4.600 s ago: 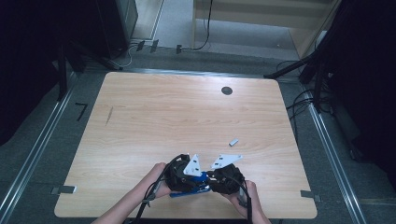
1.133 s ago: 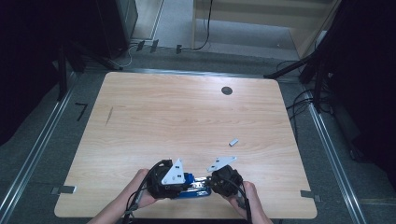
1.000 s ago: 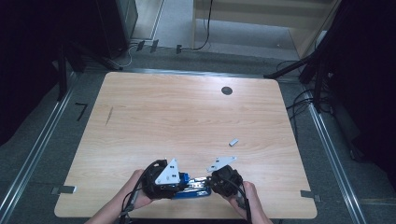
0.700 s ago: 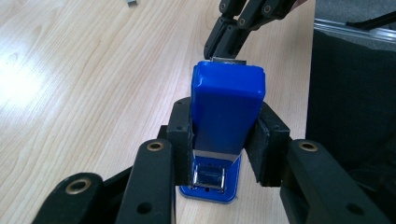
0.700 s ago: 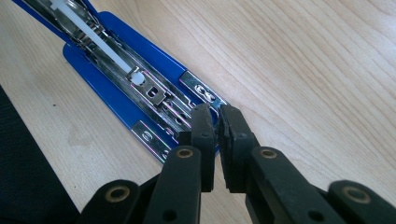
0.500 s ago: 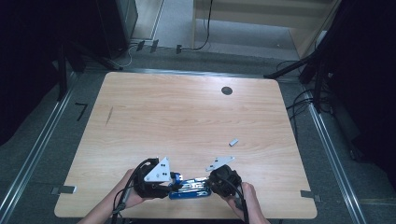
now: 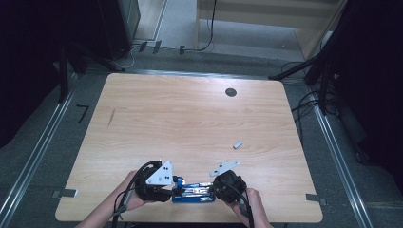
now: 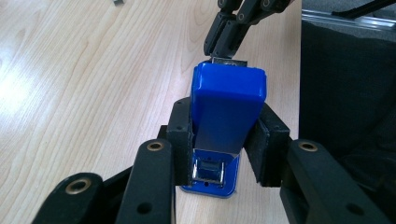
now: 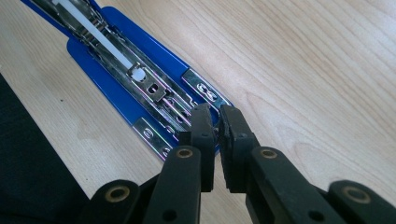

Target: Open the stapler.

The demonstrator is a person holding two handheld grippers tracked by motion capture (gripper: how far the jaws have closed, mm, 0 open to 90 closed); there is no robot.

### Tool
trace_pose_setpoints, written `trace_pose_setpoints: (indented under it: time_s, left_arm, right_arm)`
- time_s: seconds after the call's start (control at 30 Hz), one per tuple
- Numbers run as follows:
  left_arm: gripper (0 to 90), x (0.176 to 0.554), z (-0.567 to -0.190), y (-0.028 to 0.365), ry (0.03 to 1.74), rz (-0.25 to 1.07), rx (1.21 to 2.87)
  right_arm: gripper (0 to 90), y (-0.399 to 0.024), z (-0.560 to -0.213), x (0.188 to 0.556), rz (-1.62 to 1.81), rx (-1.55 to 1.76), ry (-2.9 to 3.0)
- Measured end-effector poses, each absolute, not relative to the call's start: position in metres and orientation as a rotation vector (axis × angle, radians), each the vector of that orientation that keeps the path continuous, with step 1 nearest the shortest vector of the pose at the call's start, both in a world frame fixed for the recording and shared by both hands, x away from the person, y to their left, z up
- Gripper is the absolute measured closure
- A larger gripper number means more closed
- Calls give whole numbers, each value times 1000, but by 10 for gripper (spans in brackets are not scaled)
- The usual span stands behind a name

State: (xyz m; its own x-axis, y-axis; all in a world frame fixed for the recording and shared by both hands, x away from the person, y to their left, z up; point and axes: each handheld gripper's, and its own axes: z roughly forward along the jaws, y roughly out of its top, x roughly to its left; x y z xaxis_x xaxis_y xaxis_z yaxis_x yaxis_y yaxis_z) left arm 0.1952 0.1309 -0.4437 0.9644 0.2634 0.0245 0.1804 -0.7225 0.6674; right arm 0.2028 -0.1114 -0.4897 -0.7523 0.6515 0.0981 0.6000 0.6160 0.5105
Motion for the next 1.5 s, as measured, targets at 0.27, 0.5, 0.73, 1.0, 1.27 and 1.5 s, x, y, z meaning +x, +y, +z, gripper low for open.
trace_pose_setpoints:
  time_s: [0.27, 0.5, 0.73, 1.0, 1.27, 1.5]
  left_arm:
    - [669, 195, -443, 124, 292, 168, 2397]
    - [671, 196, -443, 119, 262, 179, 2410]
    - [672, 196, -443, 115, 246, 182, 2421]
    - [671, 198, -443, 112, 235, 182, 2432]
    - [664, 199, -443, 109, 239, 176, 2434]
    - [575, 199, -444, 93, 217, 190, 2444]
  right_arm:
    - [851, -113, -487, 201, 849, 985, 2724]
    - [844, -111, -483, 203, 883, 953, 2708]
    - [900, -109, -455, 198, 1085, 860, 2684]
    - [900, -90, -437, 184, 1160, 714, 2680]
    - [900, -92, -437, 186, 1170, 723, 2679]
    - [900, -92, -437, 186, 1159, 724, 2679]
